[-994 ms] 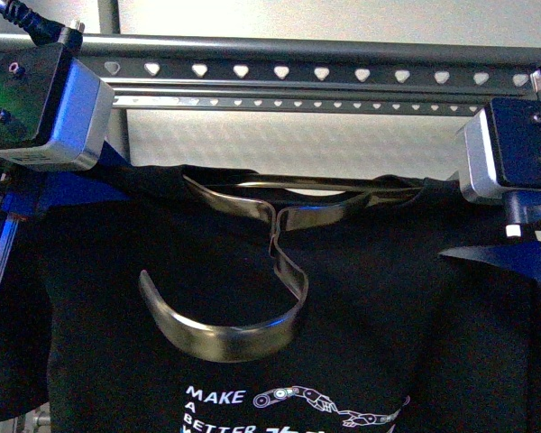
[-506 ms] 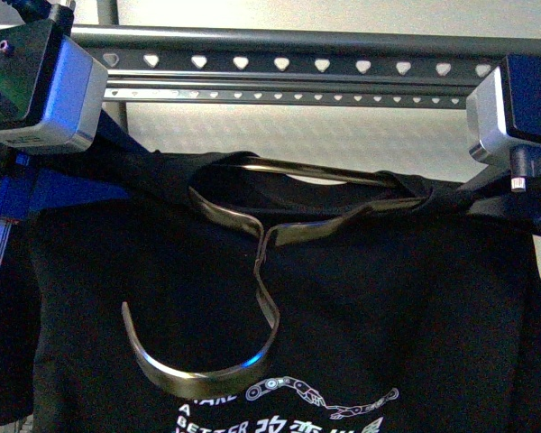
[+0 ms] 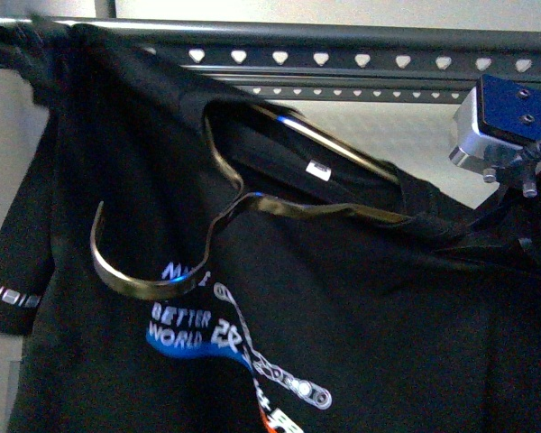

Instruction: Hang clothes on hanger

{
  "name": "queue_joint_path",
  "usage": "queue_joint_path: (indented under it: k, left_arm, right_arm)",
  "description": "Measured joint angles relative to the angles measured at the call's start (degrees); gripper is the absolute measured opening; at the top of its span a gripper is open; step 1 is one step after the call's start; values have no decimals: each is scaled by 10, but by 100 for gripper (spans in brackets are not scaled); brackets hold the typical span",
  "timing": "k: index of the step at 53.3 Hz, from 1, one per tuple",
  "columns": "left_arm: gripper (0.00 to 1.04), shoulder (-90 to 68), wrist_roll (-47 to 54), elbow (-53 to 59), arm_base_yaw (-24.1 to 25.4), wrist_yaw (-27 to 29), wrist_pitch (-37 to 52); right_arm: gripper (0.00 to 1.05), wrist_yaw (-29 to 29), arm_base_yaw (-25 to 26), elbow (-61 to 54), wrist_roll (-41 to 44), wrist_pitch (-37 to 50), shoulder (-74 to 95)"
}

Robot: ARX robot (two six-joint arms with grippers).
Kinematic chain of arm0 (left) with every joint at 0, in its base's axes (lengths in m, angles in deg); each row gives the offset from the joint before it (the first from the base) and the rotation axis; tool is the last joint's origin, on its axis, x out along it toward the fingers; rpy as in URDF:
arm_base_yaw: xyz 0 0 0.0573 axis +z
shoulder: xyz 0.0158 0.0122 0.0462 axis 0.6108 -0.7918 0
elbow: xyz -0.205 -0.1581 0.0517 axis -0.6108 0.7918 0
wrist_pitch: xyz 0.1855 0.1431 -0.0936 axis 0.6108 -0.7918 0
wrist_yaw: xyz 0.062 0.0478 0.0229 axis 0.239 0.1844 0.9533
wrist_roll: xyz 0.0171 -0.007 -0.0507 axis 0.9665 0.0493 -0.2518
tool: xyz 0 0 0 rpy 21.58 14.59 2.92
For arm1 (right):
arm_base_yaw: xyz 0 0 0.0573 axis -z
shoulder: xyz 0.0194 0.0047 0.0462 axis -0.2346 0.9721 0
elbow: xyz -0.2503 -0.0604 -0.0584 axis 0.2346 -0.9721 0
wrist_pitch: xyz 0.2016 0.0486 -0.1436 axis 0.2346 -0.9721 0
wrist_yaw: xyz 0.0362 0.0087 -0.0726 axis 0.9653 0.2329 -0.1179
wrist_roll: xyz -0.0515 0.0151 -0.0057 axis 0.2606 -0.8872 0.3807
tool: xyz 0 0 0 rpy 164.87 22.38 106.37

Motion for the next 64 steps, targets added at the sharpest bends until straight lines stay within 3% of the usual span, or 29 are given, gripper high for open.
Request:
queue_joint_path:
  k: [3, 9, 14, 17, 31, 41, 55, 64]
  left_arm:
    - [98, 17, -110, -1, 8, -6, 0]
    - [98, 51, -227, 1, 19, -48, -17]
    - [85, 104, -198, 9, 4, 29, -156]
    - [76, 140, -148, 45, 0, 46, -207]
    - [33, 239, -63, 247, -28, 87, -142]
    - [2, 297, -56, 348, -37, 86, -101]
    - [4, 381, -51, 459, -38, 86, -80]
    - [4, 443, -51, 508, -38, 86, -89]
  right_arm:
    - [3, -8, -3, 5, -5, -1, 2]
    - [3, -18, -10, 19, -29, -23, 11]
    - [3, -29, -23, 33, -38, -66, 20]
    - [3, -43, -31, 38, -35, -98, 28]
    - [3, -33, -42, 80, -111, -103, 57]
    - [3, -48, -63, 182, -262, -108, 77]
    - [3, -106, -92, 360, -555, -111, 140]
    - [3, -109, -92, 427, -742, -119, 189]
